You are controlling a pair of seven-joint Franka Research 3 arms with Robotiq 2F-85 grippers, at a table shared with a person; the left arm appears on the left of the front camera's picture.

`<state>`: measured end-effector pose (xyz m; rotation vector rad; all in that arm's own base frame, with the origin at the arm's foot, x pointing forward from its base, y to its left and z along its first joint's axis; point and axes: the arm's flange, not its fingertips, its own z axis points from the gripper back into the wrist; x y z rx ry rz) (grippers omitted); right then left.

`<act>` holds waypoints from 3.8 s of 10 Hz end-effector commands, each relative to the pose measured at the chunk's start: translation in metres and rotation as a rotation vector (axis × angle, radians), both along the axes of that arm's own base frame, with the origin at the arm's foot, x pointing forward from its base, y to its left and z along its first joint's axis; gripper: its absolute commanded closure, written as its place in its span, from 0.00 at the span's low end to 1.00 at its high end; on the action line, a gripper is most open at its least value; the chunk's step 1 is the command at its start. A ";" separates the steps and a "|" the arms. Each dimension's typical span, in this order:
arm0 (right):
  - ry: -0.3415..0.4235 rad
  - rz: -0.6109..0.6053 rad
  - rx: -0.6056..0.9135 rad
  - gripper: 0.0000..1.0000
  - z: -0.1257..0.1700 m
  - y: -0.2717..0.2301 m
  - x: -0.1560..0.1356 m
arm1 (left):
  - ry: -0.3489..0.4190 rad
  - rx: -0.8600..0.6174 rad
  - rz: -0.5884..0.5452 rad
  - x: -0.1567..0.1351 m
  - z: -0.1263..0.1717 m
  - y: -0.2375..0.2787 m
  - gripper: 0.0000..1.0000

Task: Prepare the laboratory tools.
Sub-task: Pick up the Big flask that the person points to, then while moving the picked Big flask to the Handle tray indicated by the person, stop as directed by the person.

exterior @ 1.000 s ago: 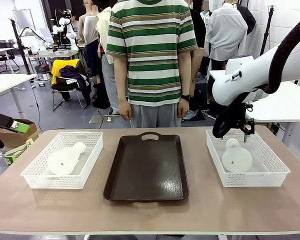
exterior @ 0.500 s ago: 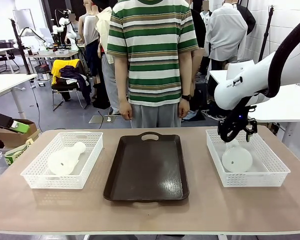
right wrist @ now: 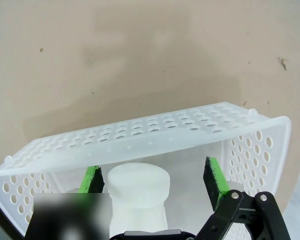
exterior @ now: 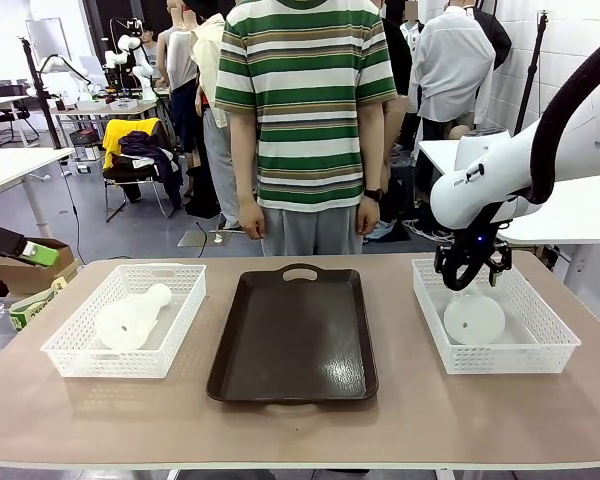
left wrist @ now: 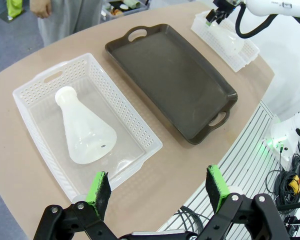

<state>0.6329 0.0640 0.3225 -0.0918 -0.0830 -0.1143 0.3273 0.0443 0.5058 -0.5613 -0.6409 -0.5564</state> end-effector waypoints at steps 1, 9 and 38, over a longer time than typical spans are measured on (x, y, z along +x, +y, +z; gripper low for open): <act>0.010 0.016 0.041 0.00 -0.003 -0.003 0.002 | -0.011 -0.016 -0.018 0.001 0.000 0.003 0.00; 0.089 0.023 0.049 0.00 -0.004 -0.005 -0.003 | -0.011 -0.016 -0.018 0.001 0.000 0.003 0.00; 0.122 0.019 0.040 1.00 0.000 0.001 -0.012 | -0.011 -0.016 -0.018 0.001 0.000 0.003 0.00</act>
